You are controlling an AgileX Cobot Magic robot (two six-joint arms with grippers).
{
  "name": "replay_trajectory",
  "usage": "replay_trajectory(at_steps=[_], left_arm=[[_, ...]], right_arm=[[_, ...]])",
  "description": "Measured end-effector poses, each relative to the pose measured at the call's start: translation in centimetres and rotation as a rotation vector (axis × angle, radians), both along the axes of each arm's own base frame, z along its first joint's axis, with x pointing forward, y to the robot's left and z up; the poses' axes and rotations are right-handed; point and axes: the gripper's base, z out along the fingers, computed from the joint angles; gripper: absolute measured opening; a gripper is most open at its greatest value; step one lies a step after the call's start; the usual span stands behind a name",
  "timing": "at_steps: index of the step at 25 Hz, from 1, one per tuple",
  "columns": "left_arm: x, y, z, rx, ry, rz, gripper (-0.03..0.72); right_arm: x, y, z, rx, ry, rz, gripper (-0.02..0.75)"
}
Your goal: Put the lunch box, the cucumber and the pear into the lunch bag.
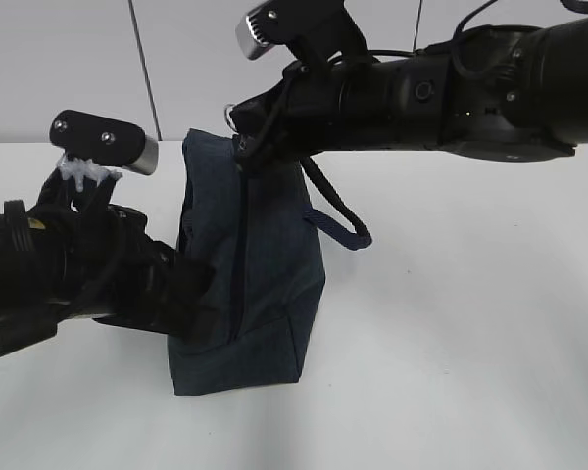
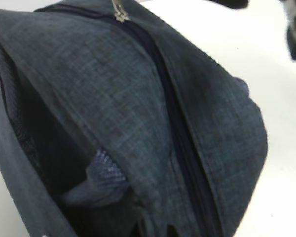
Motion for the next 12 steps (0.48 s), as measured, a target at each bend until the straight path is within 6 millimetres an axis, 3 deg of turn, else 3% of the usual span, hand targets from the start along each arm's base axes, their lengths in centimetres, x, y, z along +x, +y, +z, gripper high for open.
replay_trajectory(at_steps=[12], left_arm=[[-0.6,0.3,0.2,-0.009,0.011,-0.011,0.003]], right_arm=[[2.4,0.8,-0.1,-0.009,-0.031,-0.003,0.0]])
